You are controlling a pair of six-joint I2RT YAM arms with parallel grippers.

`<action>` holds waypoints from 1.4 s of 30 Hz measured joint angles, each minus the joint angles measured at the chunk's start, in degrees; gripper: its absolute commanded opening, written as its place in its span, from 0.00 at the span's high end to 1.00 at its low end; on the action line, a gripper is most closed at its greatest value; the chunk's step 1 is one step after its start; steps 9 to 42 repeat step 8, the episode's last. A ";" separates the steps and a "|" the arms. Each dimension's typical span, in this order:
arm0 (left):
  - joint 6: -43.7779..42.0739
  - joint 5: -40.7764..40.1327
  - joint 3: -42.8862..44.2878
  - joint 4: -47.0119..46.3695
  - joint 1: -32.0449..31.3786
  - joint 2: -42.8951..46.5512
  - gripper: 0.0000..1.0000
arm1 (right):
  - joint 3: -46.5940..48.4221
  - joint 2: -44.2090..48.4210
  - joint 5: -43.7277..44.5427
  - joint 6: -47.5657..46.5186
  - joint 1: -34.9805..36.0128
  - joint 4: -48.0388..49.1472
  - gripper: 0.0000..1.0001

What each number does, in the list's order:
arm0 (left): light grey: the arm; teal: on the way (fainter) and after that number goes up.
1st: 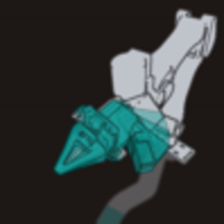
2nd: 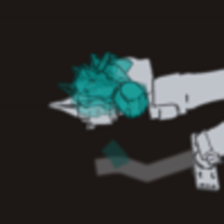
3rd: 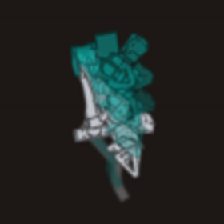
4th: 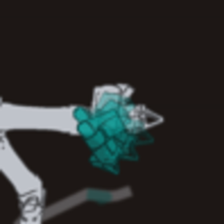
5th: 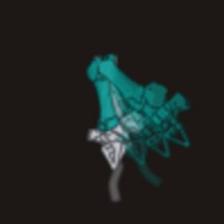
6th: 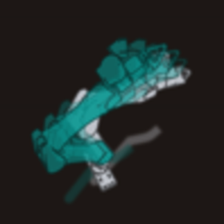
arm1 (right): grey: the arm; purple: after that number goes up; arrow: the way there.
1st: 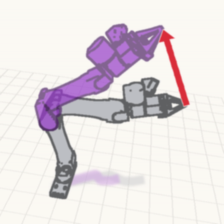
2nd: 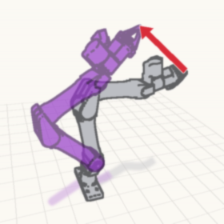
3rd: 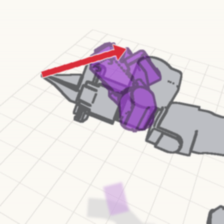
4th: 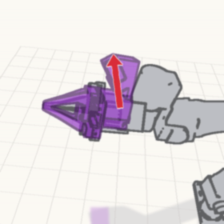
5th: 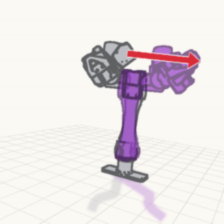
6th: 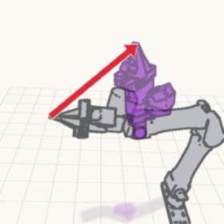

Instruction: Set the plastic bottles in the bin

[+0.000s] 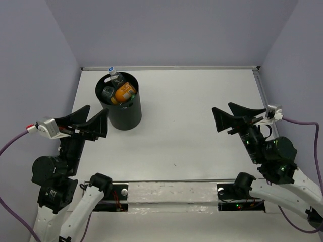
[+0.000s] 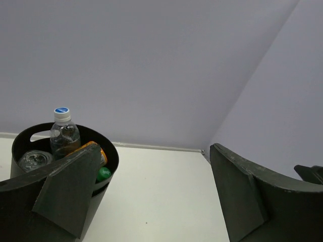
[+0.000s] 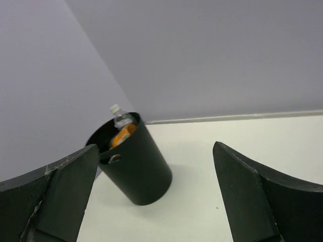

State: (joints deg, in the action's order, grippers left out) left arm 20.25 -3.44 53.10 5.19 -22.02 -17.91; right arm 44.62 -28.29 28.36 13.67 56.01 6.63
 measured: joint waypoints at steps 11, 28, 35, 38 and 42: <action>0.00 1.29 0.04 0.31 0.02 -0.09 0.01 | -0.63 -0.28 9.68 -1.33 0.00 -5.95 0.00; 0.00 1.29 0.04 0.31 0.02 -0.09 0.01 | -0.63 -0.28 9.68 -1.33 0.00 -5.95 0.00; 0.00 1.29 0.04 0.31 0.02 -0.09 0.01 | -0.63 -0.28 9.68 -1.33 0.00 -5.95 0.00; 0.00 1.29 0.04 0.31 0.02 -0.09 0.01 | -0.63 -0.28 9.68 -1.33 0.00 -5.95 0.00; 0.00 1.29 0.04 0.31 0.02 -0.09 0.01 | -0.63 -0.28 9.68 -1.33 0.00 -5.95 0.00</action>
